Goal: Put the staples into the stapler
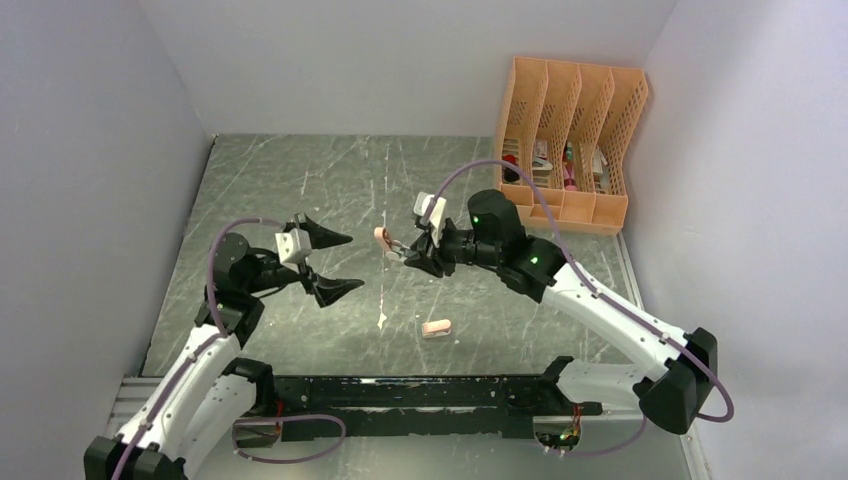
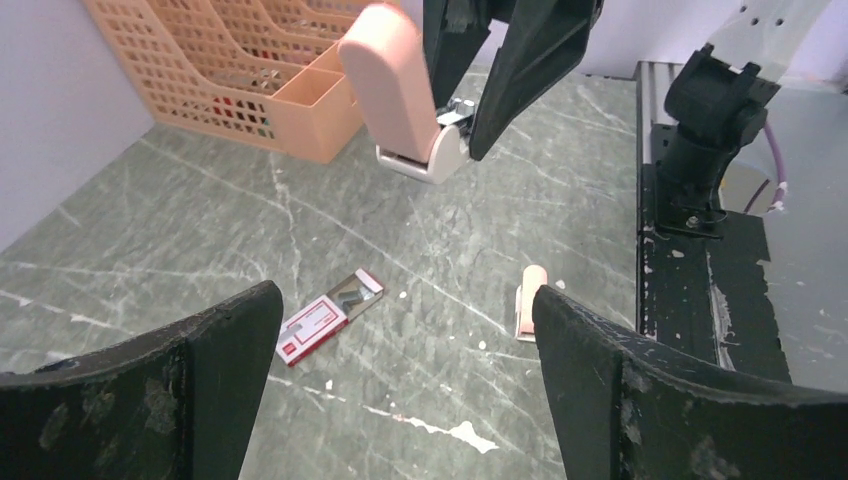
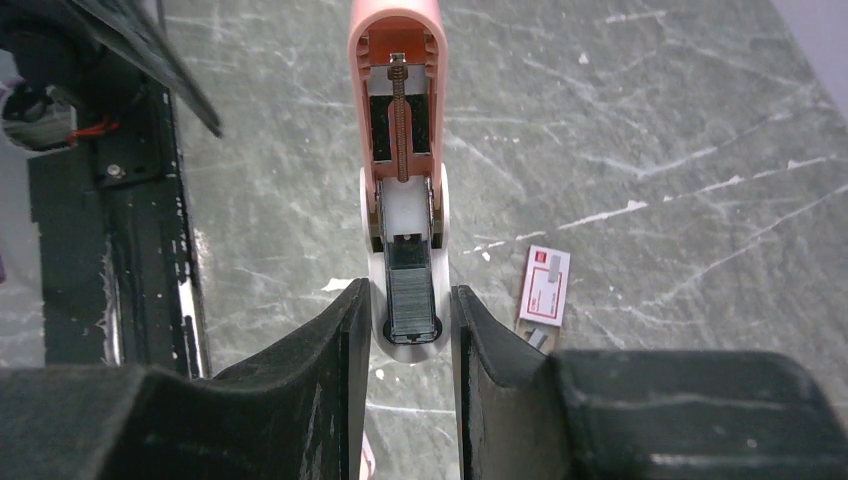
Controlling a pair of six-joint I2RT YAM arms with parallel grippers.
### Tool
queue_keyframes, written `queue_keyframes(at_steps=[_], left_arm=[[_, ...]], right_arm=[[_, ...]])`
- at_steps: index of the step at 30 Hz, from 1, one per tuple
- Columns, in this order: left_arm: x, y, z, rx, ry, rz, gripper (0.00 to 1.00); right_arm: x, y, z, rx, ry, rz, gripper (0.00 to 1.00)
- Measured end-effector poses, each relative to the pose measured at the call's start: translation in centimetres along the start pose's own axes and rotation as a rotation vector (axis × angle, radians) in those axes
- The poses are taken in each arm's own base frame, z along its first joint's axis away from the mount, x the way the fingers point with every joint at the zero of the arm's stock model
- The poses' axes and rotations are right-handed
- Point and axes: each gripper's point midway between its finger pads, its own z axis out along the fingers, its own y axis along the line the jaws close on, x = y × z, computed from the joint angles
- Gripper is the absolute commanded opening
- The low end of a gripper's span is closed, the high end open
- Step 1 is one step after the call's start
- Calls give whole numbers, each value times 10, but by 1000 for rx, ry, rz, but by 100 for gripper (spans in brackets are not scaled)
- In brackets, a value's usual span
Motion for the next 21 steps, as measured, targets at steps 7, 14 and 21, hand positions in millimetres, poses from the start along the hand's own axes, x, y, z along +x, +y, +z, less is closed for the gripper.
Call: queue_keyframes(at_steps=[7, 14, 21], left_arm=[[2, 5, 17, 65, -29, -32, 97], [2, -11, 37, 162, -51, -48, 91], [-12, -15, 43, 204, -89, -11, 84]], right_arm=[[-32, 8, -11, -51, -36, -32, 4], [-36, 18, -14, -97, -24, -45, 4], [-31, 27, -13, -147, 3, -50, 4]])
